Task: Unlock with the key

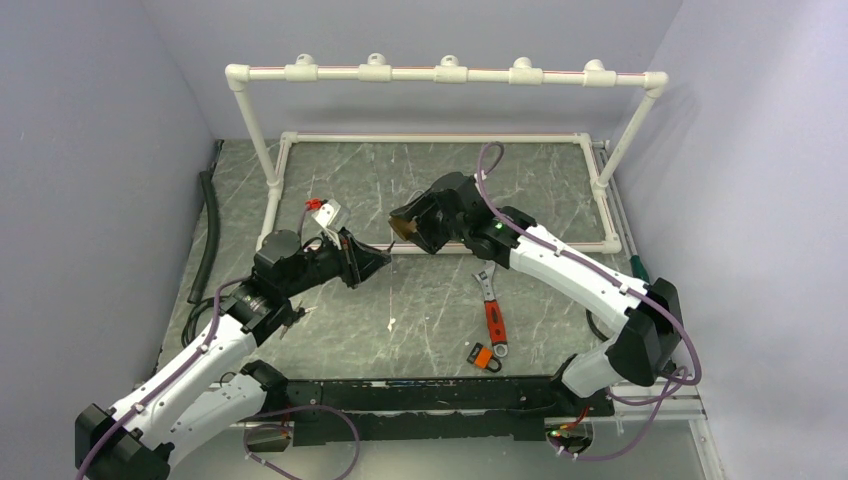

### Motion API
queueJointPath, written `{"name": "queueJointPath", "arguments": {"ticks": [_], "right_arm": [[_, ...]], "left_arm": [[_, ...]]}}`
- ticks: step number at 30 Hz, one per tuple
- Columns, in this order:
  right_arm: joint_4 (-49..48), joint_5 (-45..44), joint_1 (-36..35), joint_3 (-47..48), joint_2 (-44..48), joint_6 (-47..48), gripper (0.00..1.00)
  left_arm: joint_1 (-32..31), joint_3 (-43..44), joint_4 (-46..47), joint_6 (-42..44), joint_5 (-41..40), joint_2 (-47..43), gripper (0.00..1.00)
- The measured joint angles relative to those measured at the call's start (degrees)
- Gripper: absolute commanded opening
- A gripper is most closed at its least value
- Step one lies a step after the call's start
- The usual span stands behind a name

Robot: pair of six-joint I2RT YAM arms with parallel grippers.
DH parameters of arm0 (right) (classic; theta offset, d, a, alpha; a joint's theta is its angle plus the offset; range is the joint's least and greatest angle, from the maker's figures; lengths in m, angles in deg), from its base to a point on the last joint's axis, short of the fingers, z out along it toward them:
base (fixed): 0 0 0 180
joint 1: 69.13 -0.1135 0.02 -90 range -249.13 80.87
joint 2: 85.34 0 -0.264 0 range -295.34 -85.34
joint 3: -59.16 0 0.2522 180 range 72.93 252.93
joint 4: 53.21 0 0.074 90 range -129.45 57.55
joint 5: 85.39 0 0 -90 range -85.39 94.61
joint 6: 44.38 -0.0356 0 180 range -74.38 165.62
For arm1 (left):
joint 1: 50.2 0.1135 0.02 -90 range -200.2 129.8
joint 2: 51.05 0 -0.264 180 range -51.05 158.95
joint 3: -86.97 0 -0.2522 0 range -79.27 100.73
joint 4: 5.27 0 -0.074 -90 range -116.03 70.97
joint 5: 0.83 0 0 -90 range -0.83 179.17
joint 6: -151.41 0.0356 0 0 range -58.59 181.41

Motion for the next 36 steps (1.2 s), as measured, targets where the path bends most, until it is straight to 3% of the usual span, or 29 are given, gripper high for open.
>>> {"name": "queueJointPath", "arguments": {"ticks": [36], "right_arm": [[-0.79, 1.01, -1.7, -0.2, 1.11, 0.26, 0.0]], "left_arm": [[0.0, -0.76, 2.14, 0.0, -2.64, 1.62, 0.0]]}}
